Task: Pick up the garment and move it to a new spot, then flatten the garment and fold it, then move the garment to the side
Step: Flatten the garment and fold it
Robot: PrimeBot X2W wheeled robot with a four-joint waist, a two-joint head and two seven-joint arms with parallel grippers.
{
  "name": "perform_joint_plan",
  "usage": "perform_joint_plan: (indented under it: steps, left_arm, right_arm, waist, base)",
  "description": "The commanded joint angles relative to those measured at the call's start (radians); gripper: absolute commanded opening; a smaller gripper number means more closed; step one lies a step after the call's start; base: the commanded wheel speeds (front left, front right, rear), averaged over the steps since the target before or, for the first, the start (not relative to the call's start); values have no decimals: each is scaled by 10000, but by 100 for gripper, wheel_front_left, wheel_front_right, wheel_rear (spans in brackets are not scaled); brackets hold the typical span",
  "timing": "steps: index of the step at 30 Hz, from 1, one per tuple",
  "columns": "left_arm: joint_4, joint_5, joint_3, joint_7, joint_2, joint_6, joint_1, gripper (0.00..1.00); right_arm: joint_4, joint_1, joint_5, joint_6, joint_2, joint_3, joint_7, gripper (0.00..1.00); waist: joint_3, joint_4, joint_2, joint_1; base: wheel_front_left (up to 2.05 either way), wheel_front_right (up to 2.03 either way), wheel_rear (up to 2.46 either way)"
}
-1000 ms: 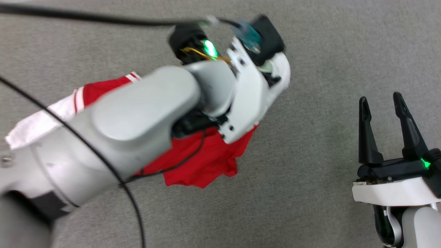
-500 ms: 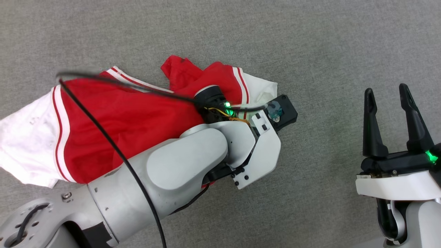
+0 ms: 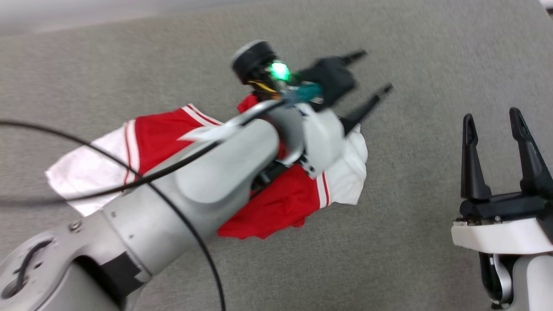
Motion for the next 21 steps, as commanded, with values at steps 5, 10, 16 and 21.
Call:
perform_joint_plan:
  steps: [5, 10, 16, 21]
  left_arm:
    - [-274, 153, 961, -1285, 830, 1309, 956, 100]
    - [-1230, 649, 2015, -1498, 1855, 2706, 2267, 100]
    - [-3299, 1536, 4199, -1489, 2759, 4216, 4606, 100]
    - [-4481, 2191, 5987, -1491, 2913, 4890, 6740, 100]
  right_arm:
    - [-399, -483, -850, -7, 6, 52, -18, 100]
    - [-554, -1117, -1532, -7, -334, 350, -18, 100]
    - [489, -2185, -1571, -7, -1375, 1112, -18, 100]
    - [2187, -3422, -866, -8, -2419, 2375, 517, 100]
  waist:
    - [-842, 664, 0, 0]
    - [-1094, 995, 0, 0]
    - [-1210, 1284, 0, 0]
    - [-1276, 1387, 0, 0]
  base:
    - [0, 0, 0]
    - [0, 0, 0]
    - [0, 0, 0]
    - [0, 0, 0]
